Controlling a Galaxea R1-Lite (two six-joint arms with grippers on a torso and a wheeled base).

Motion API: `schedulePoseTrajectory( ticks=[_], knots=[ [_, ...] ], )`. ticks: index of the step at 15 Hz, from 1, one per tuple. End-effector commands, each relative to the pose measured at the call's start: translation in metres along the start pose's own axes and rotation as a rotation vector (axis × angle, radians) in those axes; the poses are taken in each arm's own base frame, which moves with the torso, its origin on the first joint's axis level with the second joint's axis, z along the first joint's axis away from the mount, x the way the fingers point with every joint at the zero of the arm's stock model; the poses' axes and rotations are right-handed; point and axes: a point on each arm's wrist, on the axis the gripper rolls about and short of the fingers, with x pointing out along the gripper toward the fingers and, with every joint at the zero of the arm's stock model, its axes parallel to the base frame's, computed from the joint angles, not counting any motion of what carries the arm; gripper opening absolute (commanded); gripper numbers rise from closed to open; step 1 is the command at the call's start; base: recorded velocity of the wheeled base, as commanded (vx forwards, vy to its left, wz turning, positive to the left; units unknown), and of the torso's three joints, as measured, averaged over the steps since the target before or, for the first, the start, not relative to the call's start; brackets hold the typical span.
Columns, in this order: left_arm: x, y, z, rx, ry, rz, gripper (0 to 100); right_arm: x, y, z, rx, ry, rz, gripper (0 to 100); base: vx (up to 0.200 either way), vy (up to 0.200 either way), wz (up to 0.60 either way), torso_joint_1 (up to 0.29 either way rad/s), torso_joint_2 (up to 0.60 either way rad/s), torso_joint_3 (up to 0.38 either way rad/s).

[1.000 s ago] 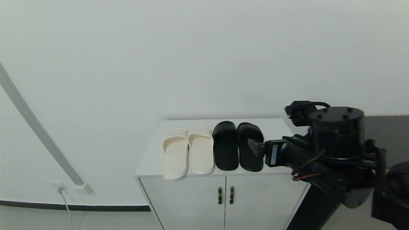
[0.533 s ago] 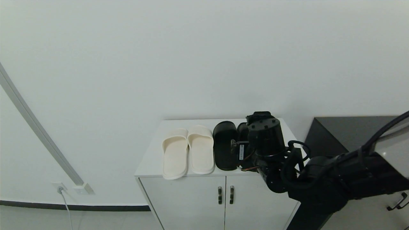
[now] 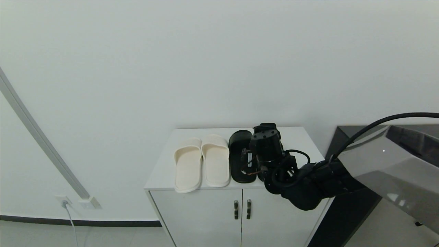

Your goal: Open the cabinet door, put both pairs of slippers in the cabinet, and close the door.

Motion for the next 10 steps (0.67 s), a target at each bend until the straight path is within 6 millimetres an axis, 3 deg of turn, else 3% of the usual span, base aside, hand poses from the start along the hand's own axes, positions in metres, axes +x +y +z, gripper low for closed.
schedulePoseTrajectory(
  ticks=[1,7,8,10],
  knots=[
    [0.0,0.0,0.0,-0.001,0.0,0.0,0,0.024,-0.001,-0.011,-0.004,0.011,-0.028,100,0.0,0.0,0.0,0.0,0.0,0.0],
    [0.0,0.0,0.0,-0.002,0.0,0.002,0,0.057,0.001,-0.016,0.004,0.01,-0.045,100,0.0,0.0,0.0,0.0,0.0,0.0],
    [0.0,0.0,0.0,-0.002,0.0,0.002,0,0.06,0.002,-0.017,-0.003,0.004,-0.045,0,0.0,0.0,0.0,0.0,0.0,0.0],
    [0.0,0.0,0.0,-0.004,0.0,0.002,0,0.064,0.002,-0.015,0.003,-0.007,-0.046,0,0.0,0.0,0.0,0.0,0.0,0.0]
  ],
)
